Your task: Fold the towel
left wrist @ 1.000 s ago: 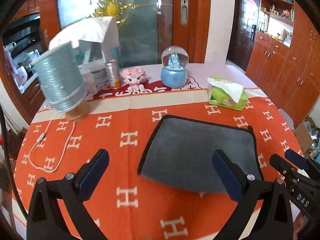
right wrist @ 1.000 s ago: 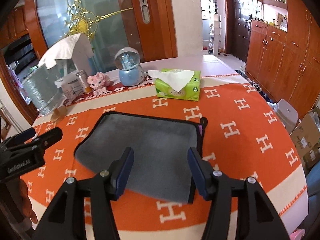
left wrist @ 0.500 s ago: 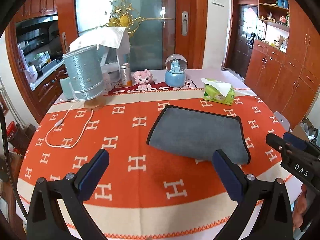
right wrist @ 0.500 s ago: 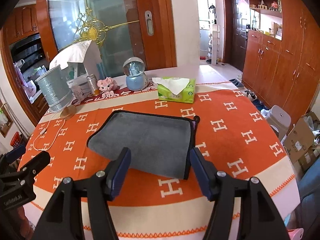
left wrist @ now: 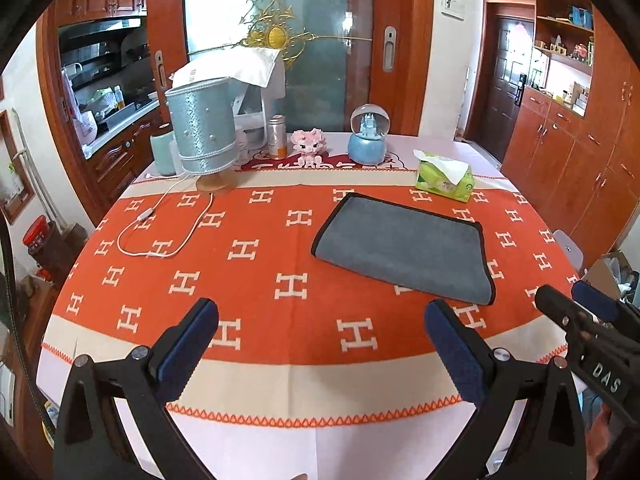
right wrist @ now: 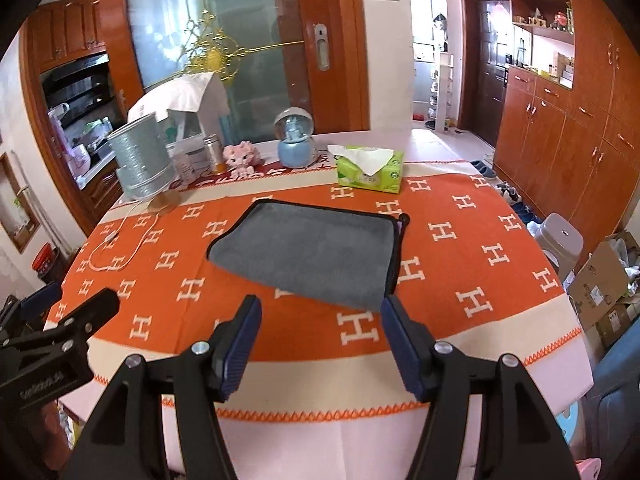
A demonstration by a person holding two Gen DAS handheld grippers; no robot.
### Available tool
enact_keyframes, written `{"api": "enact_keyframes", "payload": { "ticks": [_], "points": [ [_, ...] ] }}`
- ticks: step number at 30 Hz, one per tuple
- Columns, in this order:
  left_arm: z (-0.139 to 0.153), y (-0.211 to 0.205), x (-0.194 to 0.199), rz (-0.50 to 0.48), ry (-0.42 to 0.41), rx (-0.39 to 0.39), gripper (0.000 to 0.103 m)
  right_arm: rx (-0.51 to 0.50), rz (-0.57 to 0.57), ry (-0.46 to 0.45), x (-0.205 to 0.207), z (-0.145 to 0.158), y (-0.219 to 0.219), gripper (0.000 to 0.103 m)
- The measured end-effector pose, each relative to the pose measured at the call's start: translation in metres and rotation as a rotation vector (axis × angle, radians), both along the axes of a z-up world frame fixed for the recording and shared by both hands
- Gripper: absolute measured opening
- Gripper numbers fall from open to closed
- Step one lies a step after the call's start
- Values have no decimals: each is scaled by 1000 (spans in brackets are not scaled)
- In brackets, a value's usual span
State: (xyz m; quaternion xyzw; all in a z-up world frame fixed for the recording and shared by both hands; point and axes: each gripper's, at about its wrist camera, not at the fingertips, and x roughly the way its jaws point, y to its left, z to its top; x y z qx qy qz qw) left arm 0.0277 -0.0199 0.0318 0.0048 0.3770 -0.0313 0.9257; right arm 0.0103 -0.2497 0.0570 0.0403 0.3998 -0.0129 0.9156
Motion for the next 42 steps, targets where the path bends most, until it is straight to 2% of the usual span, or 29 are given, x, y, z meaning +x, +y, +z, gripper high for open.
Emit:
{"api": "enact_keyframes", "payload": {
  "ticks": [6, 18, 42],
  "points": [
    [0, 1, -13, 19, -4, 17, 102, -11, 21, 1, -17, -2, 8, 63],
    [-13, -2, -27, 20, 60, 8, 102, 7, 15, 38, -33, -11, 11, 63],
    [-16, -4, -39, 34, 54, 38, 102, -36, 12, 70, -45, -20, 22, 63]
  ]
}}
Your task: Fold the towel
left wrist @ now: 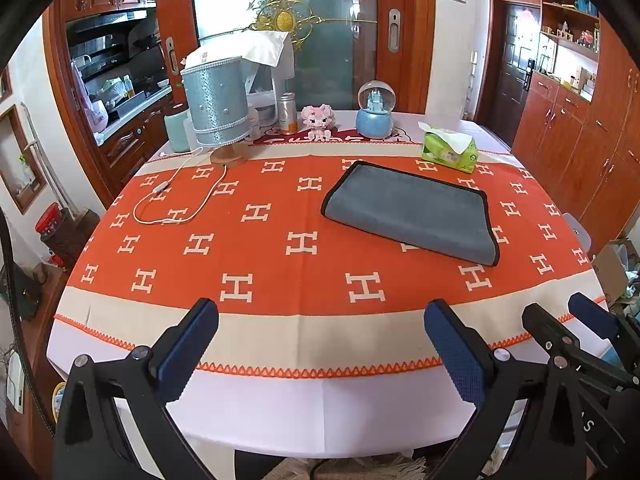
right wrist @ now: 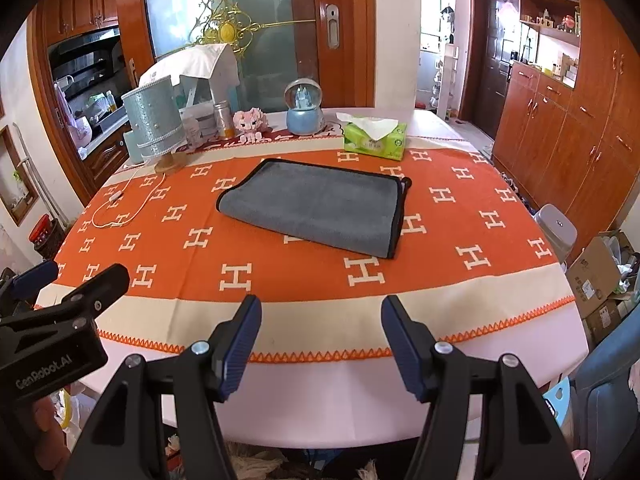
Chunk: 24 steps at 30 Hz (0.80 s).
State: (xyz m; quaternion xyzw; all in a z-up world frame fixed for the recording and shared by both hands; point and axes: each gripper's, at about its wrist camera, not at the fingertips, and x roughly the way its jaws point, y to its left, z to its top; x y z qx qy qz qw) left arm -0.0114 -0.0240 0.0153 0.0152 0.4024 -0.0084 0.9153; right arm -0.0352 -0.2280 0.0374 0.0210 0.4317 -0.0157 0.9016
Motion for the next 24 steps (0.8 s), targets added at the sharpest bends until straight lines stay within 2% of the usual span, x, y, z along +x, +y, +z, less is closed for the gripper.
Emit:
{"api": "enact_keyframes", "payload": {
  "ticks": [24],
  "points": [
    [-1, 2, -3, 8, 21, -6, 102, 0, 10, 8, 1, 0, 4, 63]
  ]
}}
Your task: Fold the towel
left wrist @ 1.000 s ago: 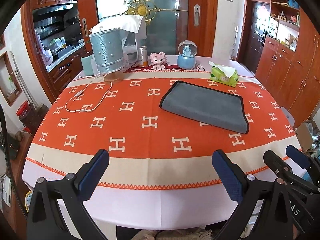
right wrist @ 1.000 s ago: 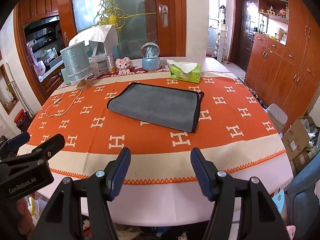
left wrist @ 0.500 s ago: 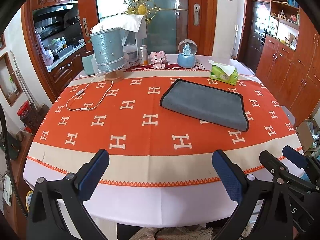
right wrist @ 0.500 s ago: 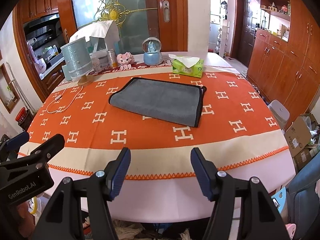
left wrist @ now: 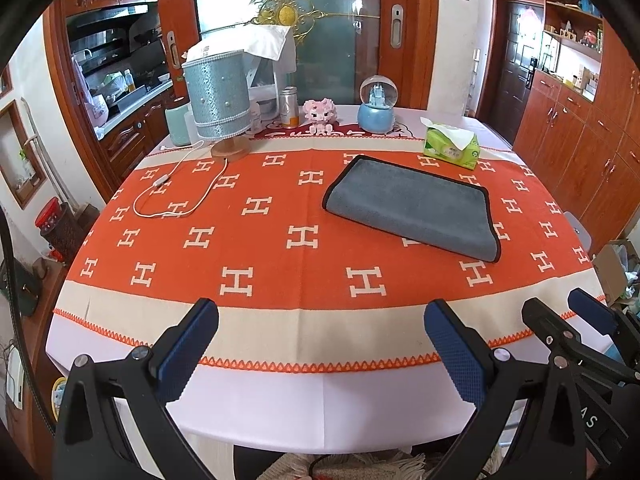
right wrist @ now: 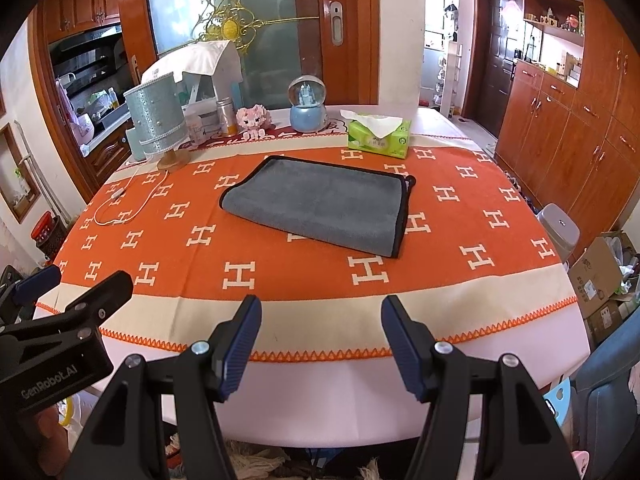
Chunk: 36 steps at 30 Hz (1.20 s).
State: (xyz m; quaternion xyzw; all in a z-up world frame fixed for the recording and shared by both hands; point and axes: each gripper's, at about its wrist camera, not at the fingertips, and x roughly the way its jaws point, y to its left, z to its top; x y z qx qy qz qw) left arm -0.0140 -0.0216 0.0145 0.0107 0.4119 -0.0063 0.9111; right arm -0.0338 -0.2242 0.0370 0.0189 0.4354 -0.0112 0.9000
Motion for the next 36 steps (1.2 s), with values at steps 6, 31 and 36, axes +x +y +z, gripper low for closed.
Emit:
{"api": "enact_keyframes", "payload": {
  "ticks": [6, 31, 36],
  "points": [
    [0, 0, 1, 0, -1, 0, 102, 1, 0, 2, 0, 0, 0, 63],
    [-2, 1, 3, 1, 7, 2, 102, 12, 8, 14, 3, -5, 1, 63],
    [-3, 2, 2, 2, 9, 3, 102, 13, 7, 16, 3, -5, 1, 63]
  ]
}}
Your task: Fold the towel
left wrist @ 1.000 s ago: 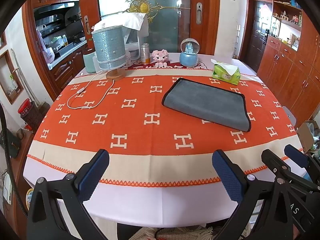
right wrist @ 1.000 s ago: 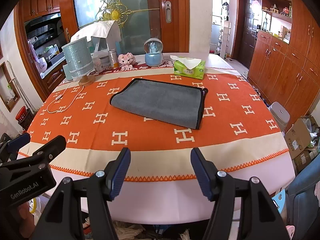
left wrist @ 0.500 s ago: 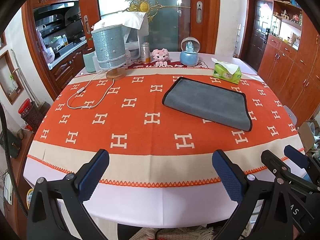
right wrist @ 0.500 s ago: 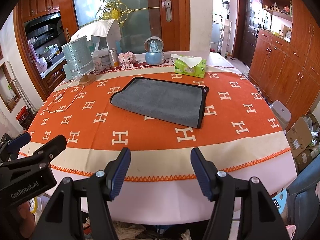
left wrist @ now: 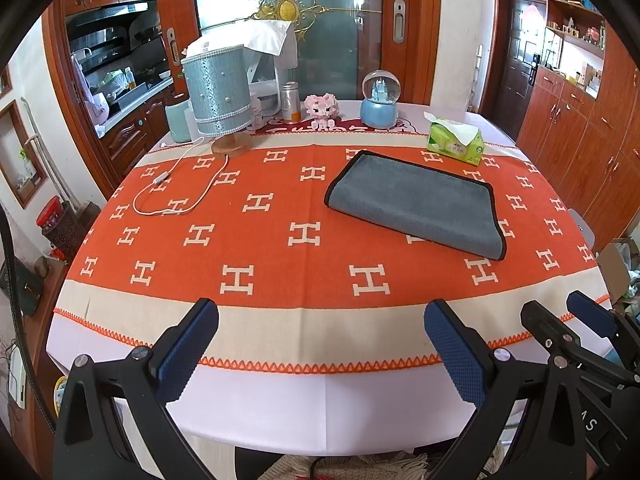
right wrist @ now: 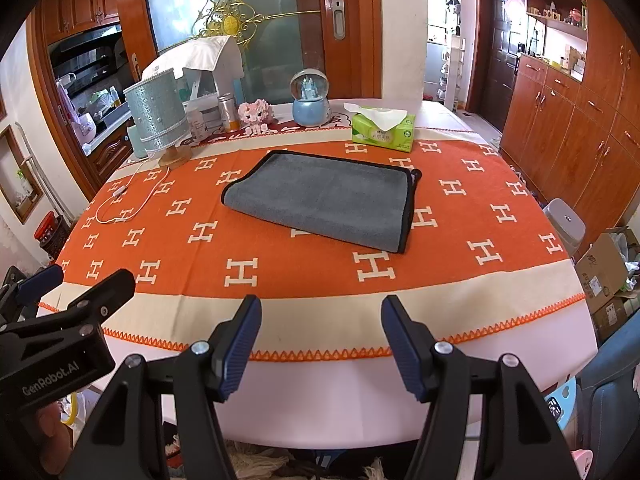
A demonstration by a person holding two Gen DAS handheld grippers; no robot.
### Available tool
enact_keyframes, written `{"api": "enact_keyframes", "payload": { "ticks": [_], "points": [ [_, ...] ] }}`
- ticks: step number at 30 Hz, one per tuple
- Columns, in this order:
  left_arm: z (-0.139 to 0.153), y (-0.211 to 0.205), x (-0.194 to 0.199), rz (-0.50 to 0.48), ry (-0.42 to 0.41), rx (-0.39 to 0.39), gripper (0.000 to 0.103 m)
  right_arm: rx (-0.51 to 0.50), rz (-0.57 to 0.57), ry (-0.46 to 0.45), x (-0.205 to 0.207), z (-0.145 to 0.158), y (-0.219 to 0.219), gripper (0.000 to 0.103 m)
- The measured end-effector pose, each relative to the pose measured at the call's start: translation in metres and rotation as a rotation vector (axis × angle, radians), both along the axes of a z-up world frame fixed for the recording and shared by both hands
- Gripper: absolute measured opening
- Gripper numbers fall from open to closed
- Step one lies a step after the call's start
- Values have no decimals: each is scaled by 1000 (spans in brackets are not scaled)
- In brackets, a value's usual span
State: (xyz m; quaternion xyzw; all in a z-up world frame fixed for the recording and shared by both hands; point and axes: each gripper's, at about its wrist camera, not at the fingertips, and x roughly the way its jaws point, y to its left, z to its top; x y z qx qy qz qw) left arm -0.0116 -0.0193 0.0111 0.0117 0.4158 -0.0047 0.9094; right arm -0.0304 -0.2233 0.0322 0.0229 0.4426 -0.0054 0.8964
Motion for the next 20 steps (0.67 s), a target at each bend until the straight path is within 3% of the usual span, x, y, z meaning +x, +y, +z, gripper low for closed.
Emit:
{"api": "enact_keyframes", "payload": {
  "ticks": [20],
  "points": [
    [-5, -1, 1, 0, 7, -1, 102, 9, 3, 11, -2, -4, 3, 63]
  ]
}}
